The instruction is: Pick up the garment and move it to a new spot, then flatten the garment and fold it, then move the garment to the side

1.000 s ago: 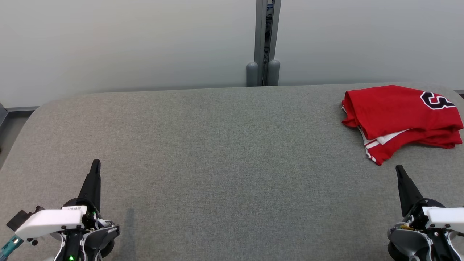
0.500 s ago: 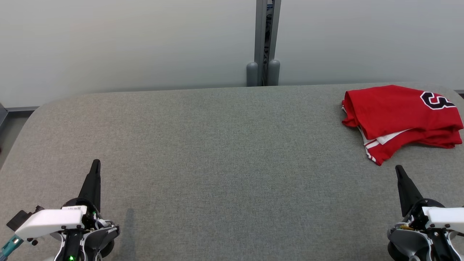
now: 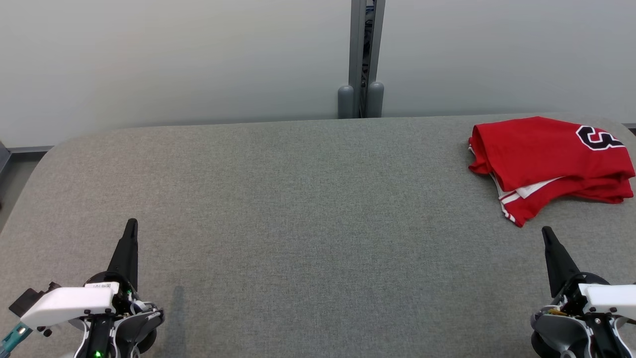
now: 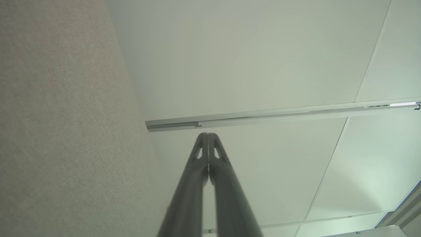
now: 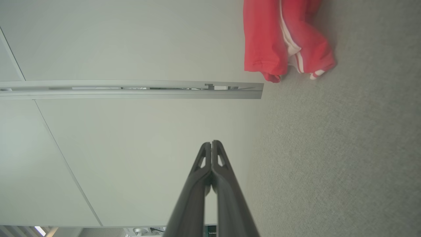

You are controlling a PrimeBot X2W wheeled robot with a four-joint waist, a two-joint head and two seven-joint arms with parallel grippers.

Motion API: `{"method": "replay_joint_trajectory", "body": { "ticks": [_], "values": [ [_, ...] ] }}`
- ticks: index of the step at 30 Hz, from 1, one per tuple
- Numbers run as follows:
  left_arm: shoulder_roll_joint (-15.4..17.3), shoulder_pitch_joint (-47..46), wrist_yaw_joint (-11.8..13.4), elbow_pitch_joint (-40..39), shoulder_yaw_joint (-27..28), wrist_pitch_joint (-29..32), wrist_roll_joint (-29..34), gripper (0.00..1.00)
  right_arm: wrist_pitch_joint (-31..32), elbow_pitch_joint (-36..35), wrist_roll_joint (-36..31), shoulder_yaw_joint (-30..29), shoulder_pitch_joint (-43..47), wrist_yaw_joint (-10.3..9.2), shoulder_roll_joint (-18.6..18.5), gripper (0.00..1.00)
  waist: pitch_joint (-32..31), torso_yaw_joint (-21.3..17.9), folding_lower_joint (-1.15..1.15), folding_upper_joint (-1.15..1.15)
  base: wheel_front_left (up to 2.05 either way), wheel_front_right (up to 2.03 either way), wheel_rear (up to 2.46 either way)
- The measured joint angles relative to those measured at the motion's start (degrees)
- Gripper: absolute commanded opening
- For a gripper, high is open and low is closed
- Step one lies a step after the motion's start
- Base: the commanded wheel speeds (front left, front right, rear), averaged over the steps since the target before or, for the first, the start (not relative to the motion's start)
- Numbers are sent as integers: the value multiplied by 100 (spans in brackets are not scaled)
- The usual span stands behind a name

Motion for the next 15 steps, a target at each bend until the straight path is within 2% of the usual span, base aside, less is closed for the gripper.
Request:
{"method": "replay_joint_trajectory", "body": {
  "ticks": [15],
  "values": [
    [0,0,0,0,0,0,0,0,1,0,-22,-4,0,0,3,0,0,0,0,0,0,0,0]
  ]
}}
